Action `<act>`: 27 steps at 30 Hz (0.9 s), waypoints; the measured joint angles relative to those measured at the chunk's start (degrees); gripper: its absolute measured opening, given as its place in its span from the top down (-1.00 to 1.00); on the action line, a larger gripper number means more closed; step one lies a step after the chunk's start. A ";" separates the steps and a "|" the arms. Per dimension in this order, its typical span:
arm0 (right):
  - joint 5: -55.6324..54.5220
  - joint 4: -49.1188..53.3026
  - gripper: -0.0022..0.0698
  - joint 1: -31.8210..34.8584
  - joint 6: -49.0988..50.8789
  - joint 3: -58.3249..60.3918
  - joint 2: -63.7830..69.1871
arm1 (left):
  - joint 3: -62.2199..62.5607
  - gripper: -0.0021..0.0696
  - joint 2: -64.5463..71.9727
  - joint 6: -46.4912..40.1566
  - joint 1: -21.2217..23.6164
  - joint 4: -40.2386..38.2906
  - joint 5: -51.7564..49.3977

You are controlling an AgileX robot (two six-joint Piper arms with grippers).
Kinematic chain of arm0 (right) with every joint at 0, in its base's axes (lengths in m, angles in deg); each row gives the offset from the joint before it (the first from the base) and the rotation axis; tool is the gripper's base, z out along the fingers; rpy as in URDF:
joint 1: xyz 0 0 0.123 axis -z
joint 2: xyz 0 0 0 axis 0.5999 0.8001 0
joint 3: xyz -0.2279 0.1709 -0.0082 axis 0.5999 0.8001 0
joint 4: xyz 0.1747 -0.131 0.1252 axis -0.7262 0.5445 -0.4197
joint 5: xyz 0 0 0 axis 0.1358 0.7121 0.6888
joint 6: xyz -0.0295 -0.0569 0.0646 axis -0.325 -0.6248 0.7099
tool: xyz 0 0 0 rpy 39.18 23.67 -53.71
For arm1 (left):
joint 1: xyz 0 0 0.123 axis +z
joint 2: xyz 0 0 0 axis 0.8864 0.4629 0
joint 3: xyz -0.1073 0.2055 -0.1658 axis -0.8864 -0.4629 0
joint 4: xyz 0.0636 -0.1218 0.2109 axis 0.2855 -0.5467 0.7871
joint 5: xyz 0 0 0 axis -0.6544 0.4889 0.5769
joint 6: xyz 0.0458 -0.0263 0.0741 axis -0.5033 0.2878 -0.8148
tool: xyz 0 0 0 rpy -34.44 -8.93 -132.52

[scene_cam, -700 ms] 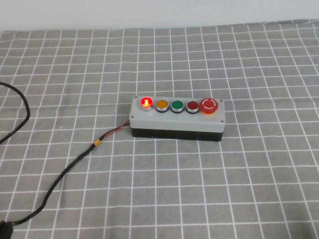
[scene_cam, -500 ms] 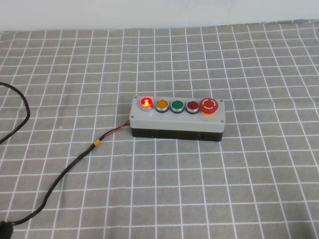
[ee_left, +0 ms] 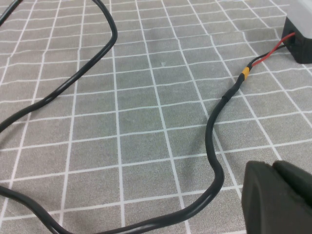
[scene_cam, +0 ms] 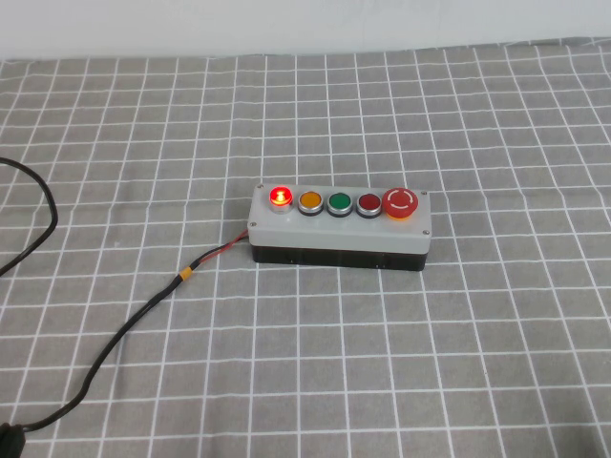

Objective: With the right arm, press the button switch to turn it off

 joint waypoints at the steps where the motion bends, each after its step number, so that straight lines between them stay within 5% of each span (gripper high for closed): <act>1: 0.00 0.00 0.98 0.00 0.00 0.00 0.00 | 0.00 0.95 0.00 0.00 0.00 0.00 0.00; 16: -3.27 0.00 0.98 0.00 0.00 0.00 0.00 | 0.00 0.95 0.00 0.00 0.00 0.00 0.00; 27: -37.87 0.00 0.98 0.00 -0.54 0.00 0.00 | 0.00 0.95 0.00 0.00 0.00 0.00 0.00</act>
